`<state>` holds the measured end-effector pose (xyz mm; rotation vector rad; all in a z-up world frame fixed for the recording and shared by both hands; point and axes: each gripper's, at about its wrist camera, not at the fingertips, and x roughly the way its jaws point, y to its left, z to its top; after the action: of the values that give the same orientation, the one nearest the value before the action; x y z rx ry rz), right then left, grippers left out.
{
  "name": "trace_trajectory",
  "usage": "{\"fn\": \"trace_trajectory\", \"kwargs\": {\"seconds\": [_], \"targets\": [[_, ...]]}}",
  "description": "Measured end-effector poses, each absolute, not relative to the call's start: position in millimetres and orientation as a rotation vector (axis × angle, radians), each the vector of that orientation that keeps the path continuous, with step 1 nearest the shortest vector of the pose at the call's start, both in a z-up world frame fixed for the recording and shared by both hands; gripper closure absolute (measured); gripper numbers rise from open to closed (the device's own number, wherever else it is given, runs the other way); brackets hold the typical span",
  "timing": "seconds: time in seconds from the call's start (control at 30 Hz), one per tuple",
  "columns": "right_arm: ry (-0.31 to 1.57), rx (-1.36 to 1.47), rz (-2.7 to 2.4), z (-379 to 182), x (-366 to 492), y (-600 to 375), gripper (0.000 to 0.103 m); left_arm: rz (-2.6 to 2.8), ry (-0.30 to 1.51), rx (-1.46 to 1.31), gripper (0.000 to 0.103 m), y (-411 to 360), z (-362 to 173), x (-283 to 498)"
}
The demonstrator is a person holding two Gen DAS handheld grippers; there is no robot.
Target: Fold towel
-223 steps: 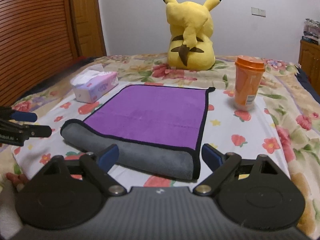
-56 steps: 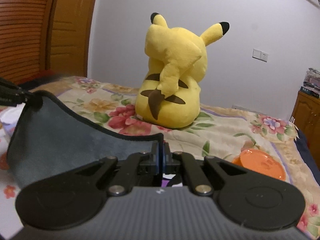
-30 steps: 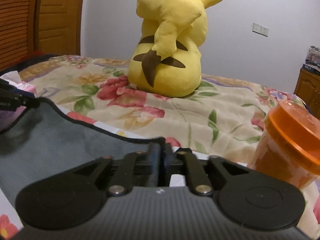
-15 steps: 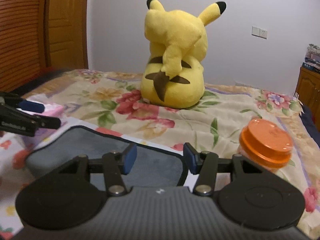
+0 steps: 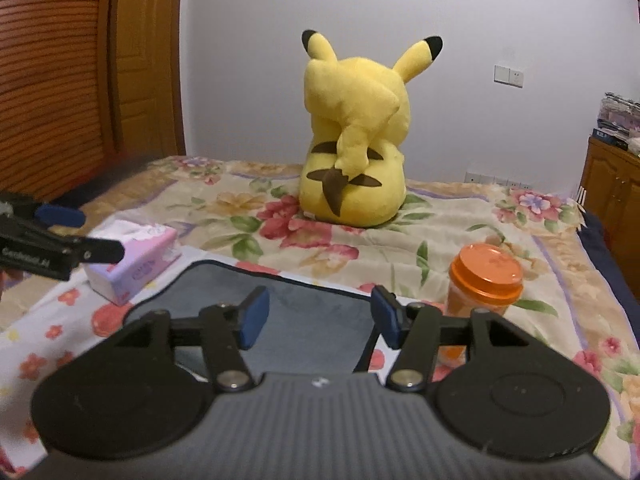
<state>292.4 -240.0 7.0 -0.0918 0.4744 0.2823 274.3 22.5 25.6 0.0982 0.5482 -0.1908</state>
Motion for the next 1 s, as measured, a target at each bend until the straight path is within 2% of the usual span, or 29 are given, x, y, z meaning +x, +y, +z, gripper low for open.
{"fn": "trace_trajectory", "kwargs": {"seconds": [0.13, 0.27, 0.67, 0.73, 0.8, 0.93, 1.0], "targets": [[0.466, -0.086, 0.288, 16.2, 275.2, -239.4, 0.043, -0.181, 0.549, 0.102, 0.003, 30.4, 33.7, 252.5], [0.455, -0.098, 0.295, 22.6, 259.8, -236.7, 0.036, -0.174, 0.542, 0.114, 0.001, 36.8, 41.4, 233.6], [0.46, -0.106, 0.302, 29.4, 219.2, -232.1, 0.03, -0.191, 0.539, 0.142, 0.0, 28.5, 53.1, 181.8], [0.459, -0.106, 0.301, 32.8, 212.4, -232.6, 0.026, -0.195, 0.537, 0.138, 0.0, 26.5, 56.9, 174.9], [0.454, -0.099, 0.298, 36.6, 206.5, -234.1, 0.015, -0.199, 0.536, 0.132, 0.0, 24.5, 60.4, 167.5], [0.448, -0.09, 0.289, 43.8, 195.5, -236.6, 0.012, -0.205, 0.535, 0.123, 0.0, 20.8, 67.8, 153.4], [0.447, -0.088, 0.282, 48.2, 190.0, -237.3, 0.005, -0.207, 0.53, 0.121, 0.0, 18.7, 72.3, 145.4]]}}
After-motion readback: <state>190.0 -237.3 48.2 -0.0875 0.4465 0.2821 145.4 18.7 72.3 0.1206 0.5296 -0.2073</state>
